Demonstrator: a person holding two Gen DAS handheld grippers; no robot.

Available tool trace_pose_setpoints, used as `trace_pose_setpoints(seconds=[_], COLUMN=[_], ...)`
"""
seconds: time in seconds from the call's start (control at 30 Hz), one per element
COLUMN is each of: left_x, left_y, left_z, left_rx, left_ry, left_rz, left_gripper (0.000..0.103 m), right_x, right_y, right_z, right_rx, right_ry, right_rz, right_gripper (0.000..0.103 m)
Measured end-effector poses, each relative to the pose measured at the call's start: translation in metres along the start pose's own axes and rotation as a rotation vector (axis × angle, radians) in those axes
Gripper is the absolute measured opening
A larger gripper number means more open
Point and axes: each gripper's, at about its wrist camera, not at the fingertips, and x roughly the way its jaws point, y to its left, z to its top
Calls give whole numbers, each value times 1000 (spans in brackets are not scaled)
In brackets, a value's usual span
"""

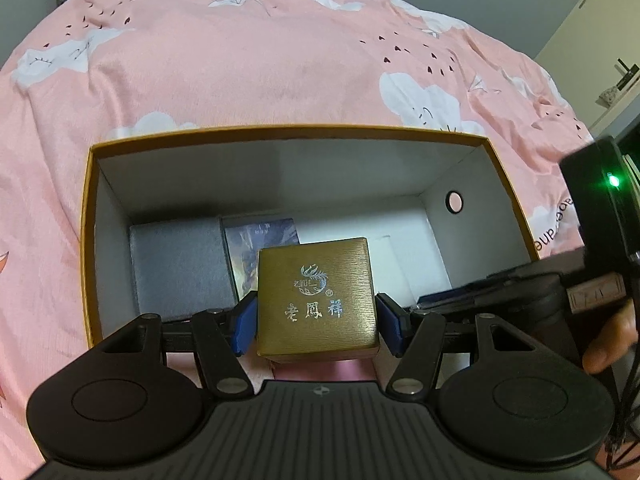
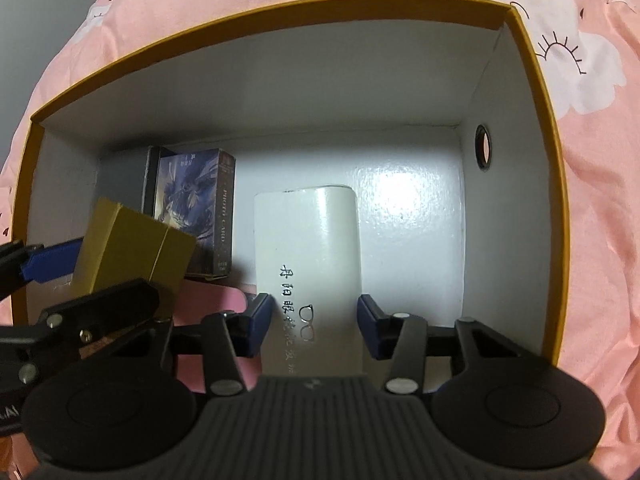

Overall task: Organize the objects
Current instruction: 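Lower the gold box into the shoebox with the left tool while the right tool lowers the glasses case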

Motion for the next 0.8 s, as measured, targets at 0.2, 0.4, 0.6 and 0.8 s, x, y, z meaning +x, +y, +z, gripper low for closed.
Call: trace_pose_setpoints(seconds=[0.2, 0.4, 0.6, 0.8], left_x=[9, 28, 46, 63], left_y=[-7, -7, -27, -36], left_z=[18, 39, 57, 67], left_rx=[-48, -149, -83, -30], left_ry=[-2, 37, 79, 134], left_rz=[-2, -60, -19, 9], left_gripper=[70, 70, 70, 70], right_x=[-29, -54, -47, -36], right_y=[3, 10, 20, 16], right_z=[1, 1, 2, 14], right_rx=[-89, -256, -339, -315], right_ry=[-78, -141, -142, -177], right_rz=[-31, -55, -59, -38], right_gripper=[37, 34, 33, 29])
